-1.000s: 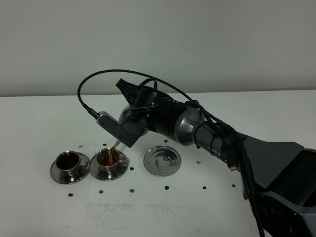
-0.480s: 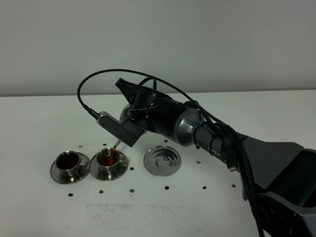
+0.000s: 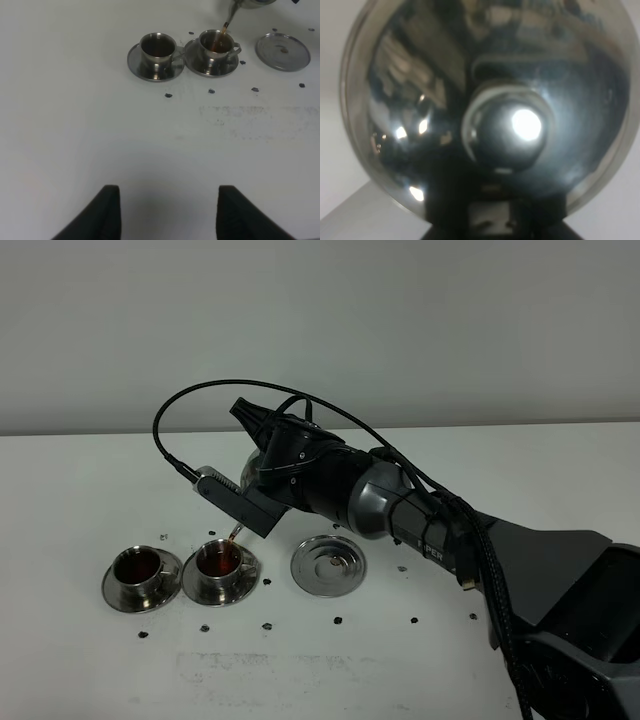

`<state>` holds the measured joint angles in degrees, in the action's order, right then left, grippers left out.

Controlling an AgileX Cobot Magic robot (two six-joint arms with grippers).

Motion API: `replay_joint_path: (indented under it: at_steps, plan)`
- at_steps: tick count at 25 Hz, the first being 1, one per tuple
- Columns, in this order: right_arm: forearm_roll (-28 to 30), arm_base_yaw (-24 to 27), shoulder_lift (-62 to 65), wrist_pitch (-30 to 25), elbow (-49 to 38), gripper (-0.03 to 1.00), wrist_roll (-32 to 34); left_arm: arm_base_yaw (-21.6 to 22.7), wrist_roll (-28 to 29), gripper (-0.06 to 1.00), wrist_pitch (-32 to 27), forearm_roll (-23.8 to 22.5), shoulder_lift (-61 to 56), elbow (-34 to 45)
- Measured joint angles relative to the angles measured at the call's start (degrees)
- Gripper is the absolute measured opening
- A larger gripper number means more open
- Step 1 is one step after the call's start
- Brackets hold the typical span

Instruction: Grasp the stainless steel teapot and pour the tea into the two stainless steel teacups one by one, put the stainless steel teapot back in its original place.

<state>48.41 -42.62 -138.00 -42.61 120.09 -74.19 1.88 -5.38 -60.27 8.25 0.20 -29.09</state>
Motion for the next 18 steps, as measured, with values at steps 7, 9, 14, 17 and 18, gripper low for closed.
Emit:
replay_joint_path:
  at_steps: [7, 9, 14, 17, 18]
  plan:
    - [1.27, -0.74, -0.90, -0.18, -0.05, 0.21, 0.88, 0.00, 0.00, 0.49, 0.00, 0.00, 0.00, 0.00]
    - [1.85, -0.92, -0.90, -0.18, -0.05, 0.21, 1.66, 0.00, 0.00, 0.49, 0.00, 0.00, 0.00, 0.00]
    - [3.18, -1.01, -0.90, -0.35, -0.05, 0.21, 2.16, 0.00, 0.00, 0.49, 0.00, 0.00, 0.00, 0.00]
    - [4.49, -1.19, -0.90, -0.42, -0.05, 0.21, 3.27, 0.00, 0.00, 0.49, 0.00, 0.00, 0.00, 0.00]
    - [5.16, -1.26, -0.90, -0.42, -0.05, 0.21, 3.57, 0.00, 0.00, 0.49, 0.00, 0.00, 0.00, 0.00]
